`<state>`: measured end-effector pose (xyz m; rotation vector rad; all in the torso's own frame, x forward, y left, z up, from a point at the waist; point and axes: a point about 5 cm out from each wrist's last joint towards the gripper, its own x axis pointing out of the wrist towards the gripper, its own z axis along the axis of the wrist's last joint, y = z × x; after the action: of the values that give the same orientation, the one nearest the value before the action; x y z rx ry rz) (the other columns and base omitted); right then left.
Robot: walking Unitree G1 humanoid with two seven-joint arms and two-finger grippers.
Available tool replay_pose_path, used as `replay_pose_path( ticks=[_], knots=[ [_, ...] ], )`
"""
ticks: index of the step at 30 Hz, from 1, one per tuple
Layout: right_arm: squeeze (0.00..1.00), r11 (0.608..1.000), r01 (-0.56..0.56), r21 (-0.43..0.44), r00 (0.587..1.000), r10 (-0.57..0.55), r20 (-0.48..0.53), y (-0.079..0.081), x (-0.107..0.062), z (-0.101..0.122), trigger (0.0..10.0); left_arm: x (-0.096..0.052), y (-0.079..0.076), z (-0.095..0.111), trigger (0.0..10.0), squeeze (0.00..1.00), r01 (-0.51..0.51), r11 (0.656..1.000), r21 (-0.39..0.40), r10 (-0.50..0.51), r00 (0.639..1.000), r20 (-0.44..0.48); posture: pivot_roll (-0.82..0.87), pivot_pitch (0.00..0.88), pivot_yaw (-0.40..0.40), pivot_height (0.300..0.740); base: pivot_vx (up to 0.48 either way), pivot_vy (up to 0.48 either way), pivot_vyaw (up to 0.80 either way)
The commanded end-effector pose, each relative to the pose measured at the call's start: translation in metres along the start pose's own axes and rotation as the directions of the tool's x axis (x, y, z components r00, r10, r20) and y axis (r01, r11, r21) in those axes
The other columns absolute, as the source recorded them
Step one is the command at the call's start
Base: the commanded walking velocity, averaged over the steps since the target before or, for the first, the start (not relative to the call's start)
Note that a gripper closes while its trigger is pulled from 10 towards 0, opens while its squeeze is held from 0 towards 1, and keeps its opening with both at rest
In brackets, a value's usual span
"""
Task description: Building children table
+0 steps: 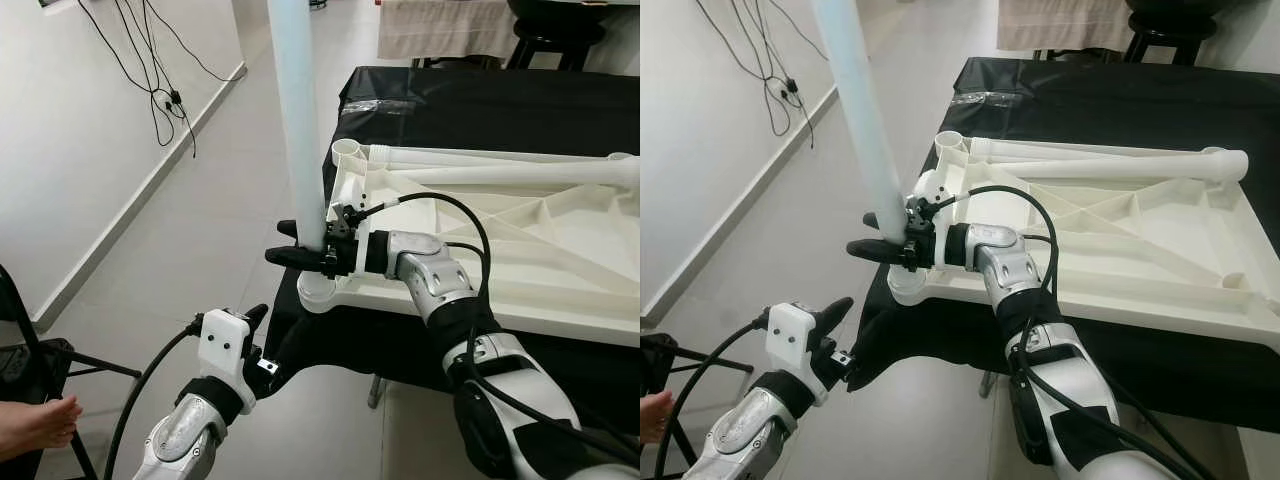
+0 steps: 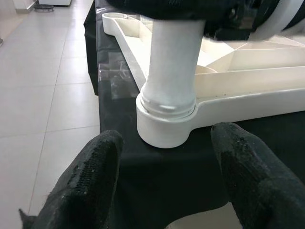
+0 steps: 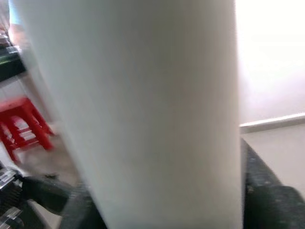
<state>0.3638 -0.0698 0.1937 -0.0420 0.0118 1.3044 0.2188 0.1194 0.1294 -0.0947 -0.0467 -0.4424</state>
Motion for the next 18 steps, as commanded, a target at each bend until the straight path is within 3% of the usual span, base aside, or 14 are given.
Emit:
replay_pose_path(
  ticks=[1,3,7,8,9,11,12,14,15,16,18],
  knots=[
    [0.00,0.999,-0.021,0.030,1.000,0.021,0.006,0.005,0.004,-0.009,0.0,-0.001,0.000,-0.004,10.0,0.00,-0.009,1.000,0.002,0.009,1.000,-0.015,-0.01,0.101,0.034,0.740,0.000,0.000,0.00],
    [0.00,1.000,0.014,-0.008,1.000,-0.014,-0.004,0.006,-0.008,-0.019,0.0,-0.002,0.000,-0.003,10.0,0.00,-0.008,1.000,0.000,0.008,1.000,-0.013,-0.01,0.107,0.031,0.740,0.000,0.000,0.00],
    [0.00,0.997,0.078,-0.006,0.996,-0.078,-0.047,0.013,-0.014,-0.033,0.0,-0.003,0.000,-0.003,10.0,0.00,-0.008,1.000,-0.002,0.008,1.000,-0.012,0.00,0.099,0.018,0.740,0.000,0.000,0.00],
    [0.00,0.926,0.378,-0.010,0.921,-0.378,-0.095,0.019,-0.008,-0.049,0.0,-0.004,0.000,-0.003,10.0,0.00,-0.008,1.000,-0.002,0.008,1.000,-0.012,-0.01,0.103,0.018,0.740,0.000,0.000,0.00],
    [0.00,0.787,0.617,0.036,0.780,-0.604,-0.165,0.034,-0.011,-0.063,0.0,-0.005,0.000,-0.003,10.0,0.00,-0.007,1.000,-0.001,0.007,1.000,-0.014,-0.02,0.107,0.023,0.740,0.000,0.000,0.00],
    [0.00,0.787,0.617,0.036,0.780,-0.604,-0.165,0.034,-0.011,-0.063,0.0,-0.005,0.000,-0.003,10.0,0.00,-0.007,1.000,-0.001,0.007,1.000,-0.014,-0.02,0.107,0.023,0.740,0.000,0.000,0.00],
    [0.00,0.710,0.704,-0.003,0.698,-0.692,-0.184,0.050,-0.012,-0.068,0.0,-0.005,0.001,-0.003,10.0,0.00,-0.005,1.000,-0.001,0.005,1.000,-0.016,-0.01,0.107,0.029,0.740,0.000,0.000,0.00],
    [0.00,0.698,0.716,-0.005,0.687,-0.705,-0.175,0.055,-0.007,-0.067,0.0,-0.005,0.001,-0.004,10.0,0.00,-0.003,1.000,0.001,0.003,1.000,-0.019,-0.02,0.099,0.044,0.740,0.000,0.000,0.00],
    [0.00,0.727,0.686,-0.018,0.716,-0.680,-0.157,0.052,-0.002,-0.065,0.0,-0.004,0.002,-0.004,10.0,0.00,-0.002,1.000,0.002,0.002,1.000,-0.021,-0.02,0.095,0.043,0.740,0.000,0.000,0.00],
    [0.00,0.727,0.686,-0.018,0.716,-0.680,-0.157,0.052,-0.002,-0.065,0.0,-0.004,0.002,-0.004,10.0,0.00,-0.002,1.000,0.002,0.002,1.000,-0.021,-0.02,0.095,0.043,0.740,0.000,0.000,0.00],
    [0.00,0.728,0.685,-0.020,0.720,-0.682,-0.131,0.039,0.006,-0.061,0.0,-0.005,0.002,-0.004,10.0,0.00,-0.004,1.000,0.002,0.004,1.000,-0.020,-0.01,0.099,0.034,0.740,0.000,0.000,0.00]
  ],
)
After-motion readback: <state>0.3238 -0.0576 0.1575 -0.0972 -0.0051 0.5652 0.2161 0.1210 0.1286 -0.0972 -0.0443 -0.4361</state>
